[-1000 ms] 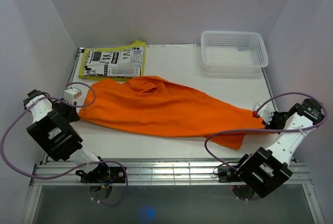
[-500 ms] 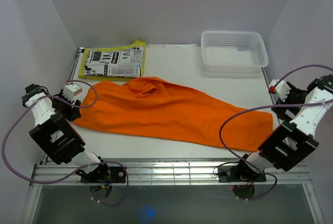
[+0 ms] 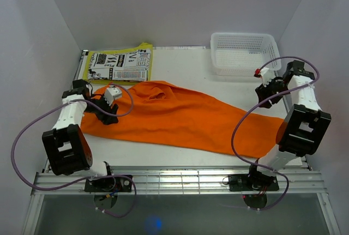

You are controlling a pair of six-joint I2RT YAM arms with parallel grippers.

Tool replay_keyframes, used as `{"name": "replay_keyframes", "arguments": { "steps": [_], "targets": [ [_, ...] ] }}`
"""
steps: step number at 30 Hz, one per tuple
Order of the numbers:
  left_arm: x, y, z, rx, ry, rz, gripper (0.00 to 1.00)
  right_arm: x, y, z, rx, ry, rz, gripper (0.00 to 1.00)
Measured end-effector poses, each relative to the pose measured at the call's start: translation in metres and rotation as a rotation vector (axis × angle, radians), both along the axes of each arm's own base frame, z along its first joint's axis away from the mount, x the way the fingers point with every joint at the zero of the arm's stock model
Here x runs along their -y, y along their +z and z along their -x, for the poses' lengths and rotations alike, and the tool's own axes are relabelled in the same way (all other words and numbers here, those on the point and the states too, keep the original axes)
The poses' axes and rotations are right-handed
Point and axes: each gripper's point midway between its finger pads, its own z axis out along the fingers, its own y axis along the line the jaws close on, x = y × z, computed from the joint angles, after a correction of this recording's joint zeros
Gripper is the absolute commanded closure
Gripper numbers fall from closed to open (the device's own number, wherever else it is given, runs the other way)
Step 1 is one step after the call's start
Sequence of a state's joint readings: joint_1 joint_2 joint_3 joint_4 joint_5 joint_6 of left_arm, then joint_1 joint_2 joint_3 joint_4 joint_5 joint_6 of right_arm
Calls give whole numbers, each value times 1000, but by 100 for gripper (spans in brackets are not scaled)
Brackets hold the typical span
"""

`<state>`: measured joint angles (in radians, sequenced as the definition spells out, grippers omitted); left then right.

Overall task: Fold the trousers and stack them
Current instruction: Flatten the trousers out

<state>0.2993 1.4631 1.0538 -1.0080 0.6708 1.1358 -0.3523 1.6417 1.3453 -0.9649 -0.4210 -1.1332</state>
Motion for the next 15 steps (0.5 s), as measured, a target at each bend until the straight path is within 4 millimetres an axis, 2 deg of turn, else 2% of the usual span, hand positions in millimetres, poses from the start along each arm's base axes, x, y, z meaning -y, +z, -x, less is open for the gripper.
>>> {"name": "replay_keyframes", "arguments": {
  "steps": [5, 8, 13, 15],
  "targets": [
    [57, -9, 17, -12, -123, 14, 34, -25, -25, -29, -22, -32, -28, 41],
    [103, -7, 26, 18, -237, 13, 33, -45, -37, -36, -55, -39, -58, 41],
    [183, 5, 40, 90, -438, 24, 30, -82, -38, -41, -66, 11, -70, 41],
    [211, 7, 48, 101, -505, 22, 30, -86, -39, -39, -73, 22, -55, 38]
  ]
}}
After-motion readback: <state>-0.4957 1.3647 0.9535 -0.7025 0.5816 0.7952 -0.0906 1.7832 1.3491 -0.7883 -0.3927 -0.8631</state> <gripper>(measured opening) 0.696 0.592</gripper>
